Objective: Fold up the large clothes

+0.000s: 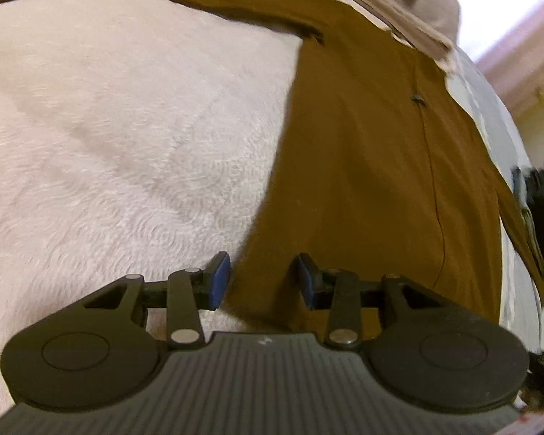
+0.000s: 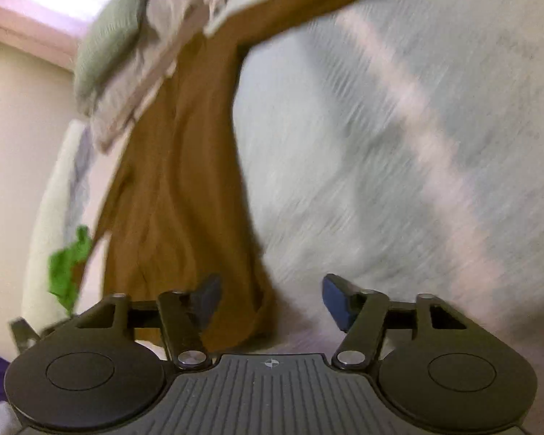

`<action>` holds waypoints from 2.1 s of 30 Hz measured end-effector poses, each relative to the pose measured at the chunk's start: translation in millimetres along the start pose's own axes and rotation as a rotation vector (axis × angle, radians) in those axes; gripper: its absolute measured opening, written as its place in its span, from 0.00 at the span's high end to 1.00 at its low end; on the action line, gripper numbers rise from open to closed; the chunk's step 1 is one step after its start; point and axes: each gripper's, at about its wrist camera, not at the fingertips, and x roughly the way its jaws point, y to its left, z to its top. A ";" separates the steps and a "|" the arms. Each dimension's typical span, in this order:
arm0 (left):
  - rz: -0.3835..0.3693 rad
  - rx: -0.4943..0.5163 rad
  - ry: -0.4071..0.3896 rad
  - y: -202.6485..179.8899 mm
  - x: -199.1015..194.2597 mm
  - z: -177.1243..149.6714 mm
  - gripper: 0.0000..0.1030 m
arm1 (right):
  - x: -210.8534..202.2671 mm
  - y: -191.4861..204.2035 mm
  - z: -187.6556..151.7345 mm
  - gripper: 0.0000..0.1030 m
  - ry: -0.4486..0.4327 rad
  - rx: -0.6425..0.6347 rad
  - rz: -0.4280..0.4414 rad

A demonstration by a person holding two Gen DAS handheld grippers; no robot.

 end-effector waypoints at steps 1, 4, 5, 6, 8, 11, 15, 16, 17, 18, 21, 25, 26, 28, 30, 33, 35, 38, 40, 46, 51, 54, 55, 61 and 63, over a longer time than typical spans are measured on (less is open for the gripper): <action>-0.025 0.023 0.008 1.7 -0.5 3.0 0.90 | 8.0 5.2 -5.7 0.63 -0.015 -0.004 -0.023; -0.076 0.138 0.020 -4.1 -25.8 14.9 0.95 | 7.7 20.2 -14.5 0.98 -0.006 0.074 0.006; -0.096 0.179 0.008 -8.4 -40.7 19.6 0.95 | -3.1 25.2 -17.0 0.99 -0.026 0.119 0.050; -0.113 0.211 -0.010 -12.2 -56.6 25.1 0.95 | -11.0 26.9 -15.0 0.99 -0.046 0.166 0.086; -0.138 0.226 -0.033 -14.8 -79.4 37.0 0.95 | -28.9 27.1 -18.7 0.99 -0.085 0.284 0.123; -0.094 0.255 -0.002 -14.0 -69.5 39.8 0.94 | -23.1 21.1 -20.3 0.99 -0.093 0.341 0.022; 0.050 0.317 0.149 -12.2 -8.5 10.4 0.85 | 11.3 24.5 -19.3 0.97 -0.063 0.268 -0.222; 0.065 0.353 0.145 -15.1 -9.0 4.7 0.84 | 13.0 33.4 -16.8 0.92 -0.063 0.239 -0.265; 0.080 0.373 0.135 -18.0 -15.2 2.5 0.80 | 12.5 47.7 -13.6 0.79 -0.061 0.193 -0.346; 0.091 0.377 0.126 -19.4 -23.1 2.5 0.78 | 10.6 66.3 -10.6 0.71 -0.065 0.117 -0.456; 0.137 0.367 0.034 -21.8 -53.3 7.3 0.77 | 3.2 124.1 -12.6 0.64 -0.177 -0.186 -0.628; 0.139 0.435 -0.046 -45.7 -43.2 7.1 0.77 | 35.9 171.5 -24.5 0.60 -0.206 -0.403 -0.521; 0.131 0.454 -0.029 -51.6 -31.0 2.4 0.75 | 48.6 172.6 -31.6 0.59 -0.184 -0.448 -0.518; 0.169 0.473 0.034 -59.3 -2.5 -12.4 0.74 | 82.2 163.1 -47.4 0.59 -0.084 -0.493 -0.570; 0.244 0.515 0.016 -63.7 -4.0 -32.6 0.74 | 90.6 145.3 -68.5 0.59 -0.020 -0.461 -0.603; 0.232 0.432 0.091 -62.2 -36.3 -51.9 0.70 | 58.6 132.7 -92.4 0.59 0.010 -0.375 -0.577; 0.235 0.366 0.126 -60.7 -67.7 -67.0 0.70 | 39.3 126.5 -99.0 0.59 0.078 -0.303 -0.562; 0.247 0.377 0.113 -73.8 -130.6 -95.0 0.66 | -12.4 143.0 -105.9 0.59 0.047 -0.290 -0.497; 0.244 0.374 0.095 -94.0 -166.4 -102.8 0.59 | -43.5 165.2 -112.0 0.59 0.026 -0.298 -0.450; 0.258 0.407 0.001 -143.9 -255.4 -126.1 0.41 | -117.4 231.7 -119.1 0.45 -0.024 -0.416 -0.346; 0.260 0.409 -0.039 -167.1 -305.3 -150.1 0.38 | -161.8 253.2 -146.2 0.43 -0.029 -0.498 -0.337; 0.252 0.425 -0.059 -177.4 -327.7 -164.7 0.35 | -179.8 262.1 -162.7 0.43 -0.023 -0.532 -0.326; 0.251 0.430 -0.064 -180.3 -333.6 -168.8 0.35 | -183.7 263.4 -166.4 0.43 -0.021 -0.540 -0.323; 0.238 0.441 -0.073 -184.8 -351.2 -182.6 0.35 | -203.5 262.2 -184.7 0.43 -0.005 -0.564 -0.321; 0.234 0.447 -0.076 -186.7 -354.8 -185.9 0.35 | -208.2 262.6 -188.1 0.43 -0.004 -0.562 -0.325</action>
